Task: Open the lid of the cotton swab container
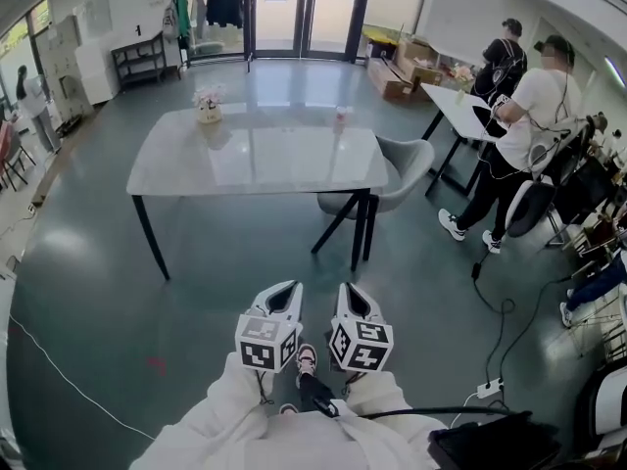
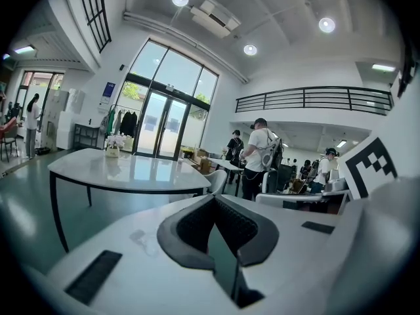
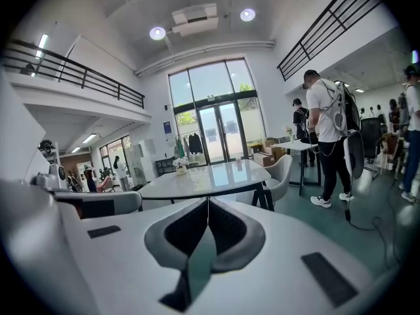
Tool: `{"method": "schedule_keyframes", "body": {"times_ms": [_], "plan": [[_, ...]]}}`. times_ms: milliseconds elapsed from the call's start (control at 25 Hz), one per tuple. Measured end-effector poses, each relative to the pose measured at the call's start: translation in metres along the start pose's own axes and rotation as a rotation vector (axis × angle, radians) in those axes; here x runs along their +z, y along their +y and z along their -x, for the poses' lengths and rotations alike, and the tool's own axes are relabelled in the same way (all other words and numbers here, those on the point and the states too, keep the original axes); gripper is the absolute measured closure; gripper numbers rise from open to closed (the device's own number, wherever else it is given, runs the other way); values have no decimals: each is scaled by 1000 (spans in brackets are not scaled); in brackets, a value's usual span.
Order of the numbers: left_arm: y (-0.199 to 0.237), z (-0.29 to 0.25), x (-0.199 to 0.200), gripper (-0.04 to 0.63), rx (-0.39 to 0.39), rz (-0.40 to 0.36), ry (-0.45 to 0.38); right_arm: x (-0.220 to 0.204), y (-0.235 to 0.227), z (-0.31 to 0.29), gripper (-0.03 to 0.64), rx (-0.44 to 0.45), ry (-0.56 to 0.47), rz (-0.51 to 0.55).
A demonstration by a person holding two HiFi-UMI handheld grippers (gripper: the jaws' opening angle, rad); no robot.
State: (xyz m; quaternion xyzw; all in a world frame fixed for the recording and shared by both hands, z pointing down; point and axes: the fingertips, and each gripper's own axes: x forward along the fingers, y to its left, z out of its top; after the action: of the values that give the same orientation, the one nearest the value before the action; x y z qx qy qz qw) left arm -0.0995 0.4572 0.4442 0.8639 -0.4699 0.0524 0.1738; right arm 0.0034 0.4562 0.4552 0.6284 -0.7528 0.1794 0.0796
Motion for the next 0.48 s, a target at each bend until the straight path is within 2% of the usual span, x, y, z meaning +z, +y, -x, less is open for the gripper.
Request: {"method": "schedule_keyframes", "body": {"times_ms": [200, 480], "plan": [[12, -28, 18, 588, -3, -5, -7, 19, -4, -30, 555, -1, 7, 20], [44, -75, 32, 588, 12, 34, -12, 40, -10, -83, 555, 7, 15, 63]]}}
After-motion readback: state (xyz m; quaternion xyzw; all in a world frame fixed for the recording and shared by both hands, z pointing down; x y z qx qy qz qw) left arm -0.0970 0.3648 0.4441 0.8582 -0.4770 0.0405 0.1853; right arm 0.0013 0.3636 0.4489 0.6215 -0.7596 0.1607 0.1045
